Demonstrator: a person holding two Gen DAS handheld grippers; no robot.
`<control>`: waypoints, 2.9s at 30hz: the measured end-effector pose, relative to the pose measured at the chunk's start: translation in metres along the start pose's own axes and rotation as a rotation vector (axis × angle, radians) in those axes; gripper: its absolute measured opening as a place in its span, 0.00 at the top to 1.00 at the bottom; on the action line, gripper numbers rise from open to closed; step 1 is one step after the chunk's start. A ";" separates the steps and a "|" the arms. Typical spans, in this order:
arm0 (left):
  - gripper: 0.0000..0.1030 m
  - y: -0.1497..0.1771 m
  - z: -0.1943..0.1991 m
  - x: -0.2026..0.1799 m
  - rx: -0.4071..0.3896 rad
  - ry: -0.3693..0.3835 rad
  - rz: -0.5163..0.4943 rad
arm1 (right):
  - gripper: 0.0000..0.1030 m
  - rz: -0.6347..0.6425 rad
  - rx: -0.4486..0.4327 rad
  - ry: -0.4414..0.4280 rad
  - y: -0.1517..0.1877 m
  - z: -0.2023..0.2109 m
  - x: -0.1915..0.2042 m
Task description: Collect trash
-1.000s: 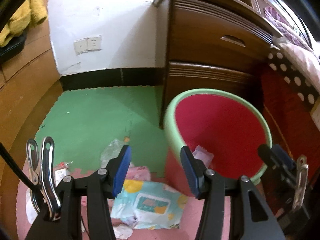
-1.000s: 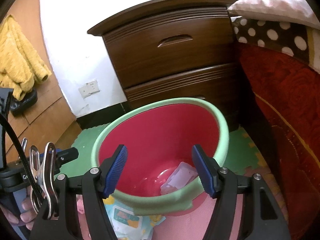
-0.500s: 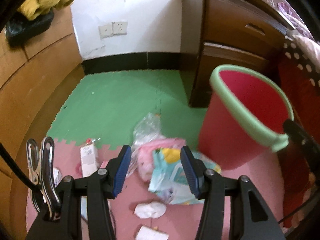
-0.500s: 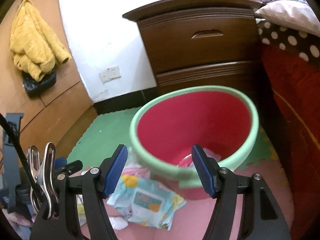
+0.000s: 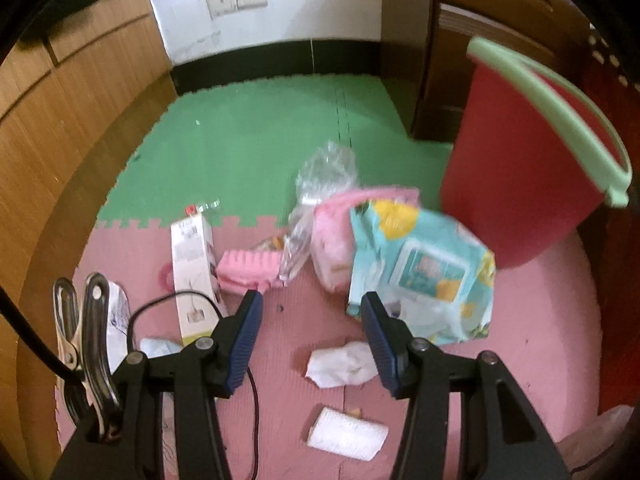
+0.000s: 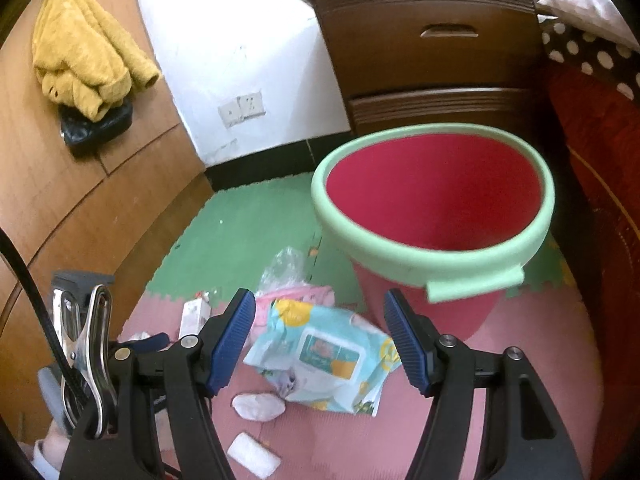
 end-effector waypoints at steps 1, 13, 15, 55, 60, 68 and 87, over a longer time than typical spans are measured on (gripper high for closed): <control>0.48 0.004 -0.006 0.000 0.013 0.005 -0.005 | 0.34 0.005 0.005 0.002 0.002 -0.001 0.001; 0.48 0.039 -0.059 -0.019 0.159 0.059 -0.094 | 0.34 0.025 0.036 0.012 0.010 -0.010 0.001; 0.48 0.043 -0.064 -0.022 0.181 0.071 -0.105 | 0.34 0.022 0.039 0.012 0.010 -0.011 0.001; 0.74 0.096 -0.128 -0.047 0.370 0.200 -0.184 | 0.34 0.015 0.090 0.039 0.019 -0.025 -0.005; 0.77 0.085 -0.114 -0.037 0.335 0.185 -0.136 | 0.34 0.009 0.109 0.043 0.022 -0.028 -0.006; 0.77 0.051 -0.069 0.000 0.194 0.122 -0.027 | 0.34 0.008 0.165 0.036 0.031 -0.038 -0.004; 0.77 0.026 0.025 0.082 0.050 -0.013 0.182 | 0.34 0.173 0.475 -0.093 0.099 -0.076 0.055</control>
Point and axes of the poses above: each gripper's, at about its wrist camera, not at the fingertips, and z roughly against the way its jaws point, x to its left, y to its underside, the point moved 1 cm from there along -z, roughly the way its jaws point, and after that the axes turned 8 degrees about -x, right-handed, at the moved point
